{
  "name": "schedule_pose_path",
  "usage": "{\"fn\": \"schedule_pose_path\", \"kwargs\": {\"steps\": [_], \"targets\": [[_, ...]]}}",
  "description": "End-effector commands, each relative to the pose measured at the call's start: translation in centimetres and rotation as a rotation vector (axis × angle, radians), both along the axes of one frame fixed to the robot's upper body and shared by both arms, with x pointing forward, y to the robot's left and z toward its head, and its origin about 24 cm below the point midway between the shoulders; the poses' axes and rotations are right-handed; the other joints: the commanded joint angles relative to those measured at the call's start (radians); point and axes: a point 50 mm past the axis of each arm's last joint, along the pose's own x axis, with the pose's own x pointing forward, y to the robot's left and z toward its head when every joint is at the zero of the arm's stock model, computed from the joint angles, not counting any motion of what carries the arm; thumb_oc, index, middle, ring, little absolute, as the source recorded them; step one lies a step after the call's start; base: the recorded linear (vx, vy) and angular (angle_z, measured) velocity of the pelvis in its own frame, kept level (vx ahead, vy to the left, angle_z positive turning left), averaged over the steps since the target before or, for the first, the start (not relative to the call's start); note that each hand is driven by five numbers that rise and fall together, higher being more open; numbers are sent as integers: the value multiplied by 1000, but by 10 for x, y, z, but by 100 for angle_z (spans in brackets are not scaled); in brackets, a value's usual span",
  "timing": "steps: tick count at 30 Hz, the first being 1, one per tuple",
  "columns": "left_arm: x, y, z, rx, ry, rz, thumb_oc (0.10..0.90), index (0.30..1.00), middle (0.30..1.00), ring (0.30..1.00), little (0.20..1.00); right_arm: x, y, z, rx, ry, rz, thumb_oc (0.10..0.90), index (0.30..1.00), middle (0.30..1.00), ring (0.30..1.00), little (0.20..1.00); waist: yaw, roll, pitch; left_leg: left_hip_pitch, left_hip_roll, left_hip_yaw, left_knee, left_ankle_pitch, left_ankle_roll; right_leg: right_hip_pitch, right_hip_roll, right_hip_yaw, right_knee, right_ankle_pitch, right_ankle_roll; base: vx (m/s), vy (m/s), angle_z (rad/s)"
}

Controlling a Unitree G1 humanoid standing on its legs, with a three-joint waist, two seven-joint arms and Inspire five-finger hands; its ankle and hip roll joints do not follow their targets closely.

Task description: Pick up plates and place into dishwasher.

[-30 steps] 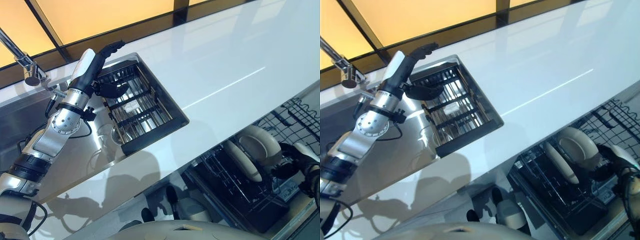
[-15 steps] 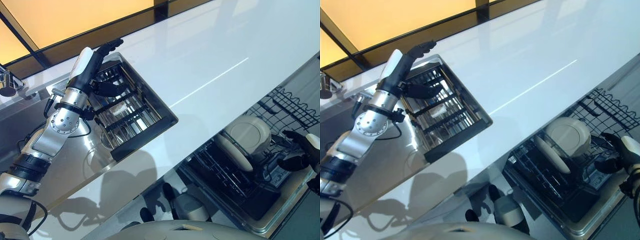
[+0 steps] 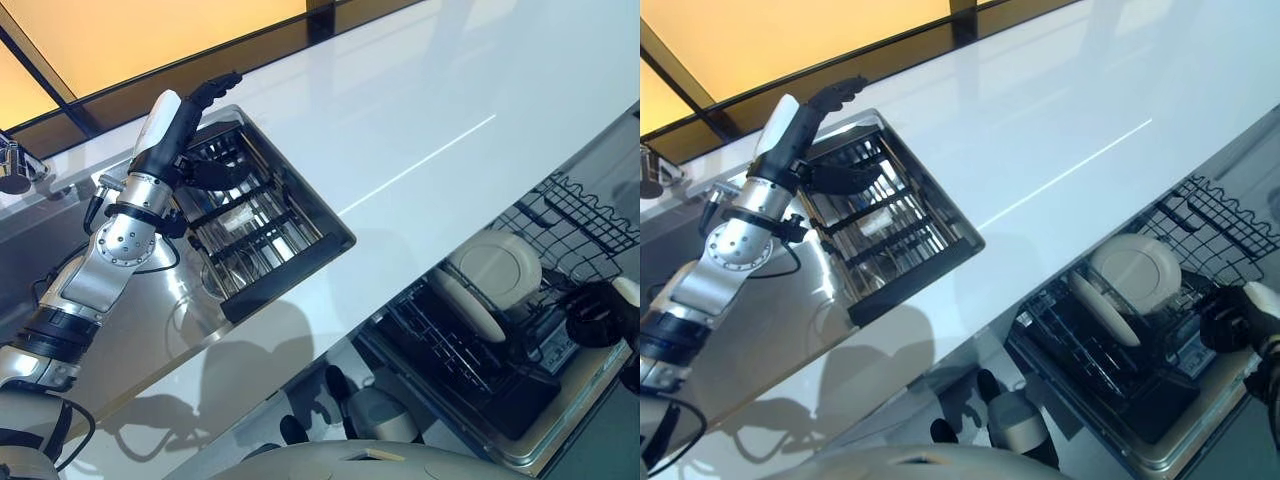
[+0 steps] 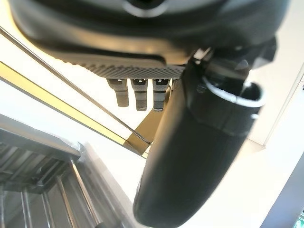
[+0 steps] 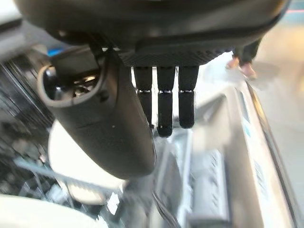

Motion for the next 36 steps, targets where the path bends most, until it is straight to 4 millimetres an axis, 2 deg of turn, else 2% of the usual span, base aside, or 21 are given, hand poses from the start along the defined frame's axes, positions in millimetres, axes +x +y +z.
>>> {"fn": "schedule_pose_path", "kwargs": {"steps": [1, 14, 15, 24, 27, 31, 32, 35, 36], "targets": [[-2, -3, 48, -7, -214, -25, 800, 900, 900, 900, 900, 14, -21, 41, -124, -46, -30, 100, 300, 300, 300, 200, 20, -21, -107, -21, 21, 4, 19, -25, -12, 10, -28, -43, 39, -54, 137, 0, 0, 0], [-1, -13, 50, -4, -210, -66, 800, 900, 900, 900, 900, 14, -21, 12, -70, 120, -68, 100, 300, 300, 300, 200, 52, -26, -99, -28, 23, -9, 24, -25, -14, 14, -33, -60, 39, -56, 134, 3, -10, 2], [-1, -17, 51, -5, -213, -79, 800, 900, 900, 900, 900, 14, -20, 3, -59, 175, -73, 100, 300, 300, 300, 200, 60, -25, -97, -27, 23, -12, 23, -26, -15, 17, -35, -63, 36, -56, 134, 17, -28, 3], [0, -29, 57, 7, -213, -133, 800, 900, 900, 900, 900, 13, -17, -26, -32, 367, -88, 100, 300, 300, 300, 200, 93, -16, -89, -28, 25, -23, 32, -30, -14, 25, -42, -77, 36, -61, 132, 14, -31, 5], [0, -37, 61, 5, -216, -161, 800, 900, 900, 900, 900, 2, -14, -54, -7, 539, -126, 100, 300, 300, 300, 200, 117, -7, -86, -29, 27, -31, 34, -29, -15, 33, -46, -84, 31, -62, 129, 32, -35, 6], [-1, -38, 63, 9, -216, -173, 800, 900, 900, 900, 900, -10, -14, -68, 6, 640, -158, 100, 300, 300, 300, 200, 128, -3, -85, -27, 29, -35, 33, -28, -17, 40, -47, -88, 28, -65, 127, 21, -18, 13], [-1, -39, 67, 11, -218, -178, 800, 900, 900, 900, 900, -20, -14, -76, 19, 715, -184, 100, 300, 300, 300, 200, 136, -1, -87, -31, 29, -36, 32, -24, -19, 38, -48, -91, 27, -64, 126, 23, -9, 12], [-1, -40, 70, 10, -216, -182, 800, 900, 900, 900, 900, -30, -14, -82, 38, 786, -208, 100, 300, 300, 300, 200, 138, 1, -83, -26, 29, -43, 29, -26, -17, 45, -50, -98, 26, -67, 127, 7, -10, 5], [-1, -41, 72, 12, -214, -186, 800, 900, 900, 900, 900, -40, -11, -90, 58, 844, -224, 100, 300, 300, 300, 200, 143, 1, -81, -27, 28, -46, 29, -26, -17, 45, -52, -103, 26, -68, 126, -10, -23, 10]]}}
